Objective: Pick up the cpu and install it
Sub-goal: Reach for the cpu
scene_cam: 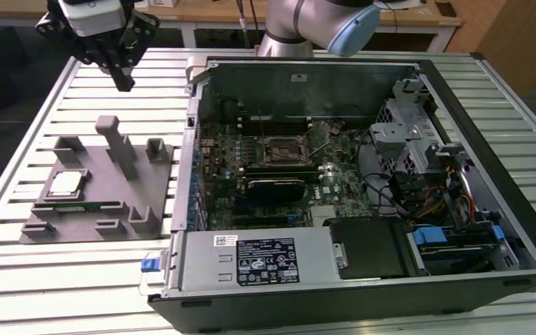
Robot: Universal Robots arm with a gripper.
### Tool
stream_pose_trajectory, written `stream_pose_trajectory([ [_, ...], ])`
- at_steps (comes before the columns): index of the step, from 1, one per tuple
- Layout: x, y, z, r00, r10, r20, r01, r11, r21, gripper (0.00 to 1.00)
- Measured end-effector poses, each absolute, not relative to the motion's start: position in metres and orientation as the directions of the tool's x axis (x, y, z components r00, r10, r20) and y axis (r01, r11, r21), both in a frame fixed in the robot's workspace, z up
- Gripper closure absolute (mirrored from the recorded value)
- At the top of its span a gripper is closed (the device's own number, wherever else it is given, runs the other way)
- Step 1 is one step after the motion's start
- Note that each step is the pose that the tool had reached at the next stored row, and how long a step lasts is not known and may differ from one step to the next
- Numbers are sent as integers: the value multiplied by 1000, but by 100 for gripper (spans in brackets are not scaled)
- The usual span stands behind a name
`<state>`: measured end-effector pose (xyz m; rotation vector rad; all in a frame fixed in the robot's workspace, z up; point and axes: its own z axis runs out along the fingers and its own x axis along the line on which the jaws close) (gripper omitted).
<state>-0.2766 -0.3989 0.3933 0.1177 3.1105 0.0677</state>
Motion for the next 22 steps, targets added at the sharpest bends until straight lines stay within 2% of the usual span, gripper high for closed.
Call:
stream_pose_trajectory([
  [22, -329, -398, 393, -997, 76, -27, 75, 996, 45, 89],
])
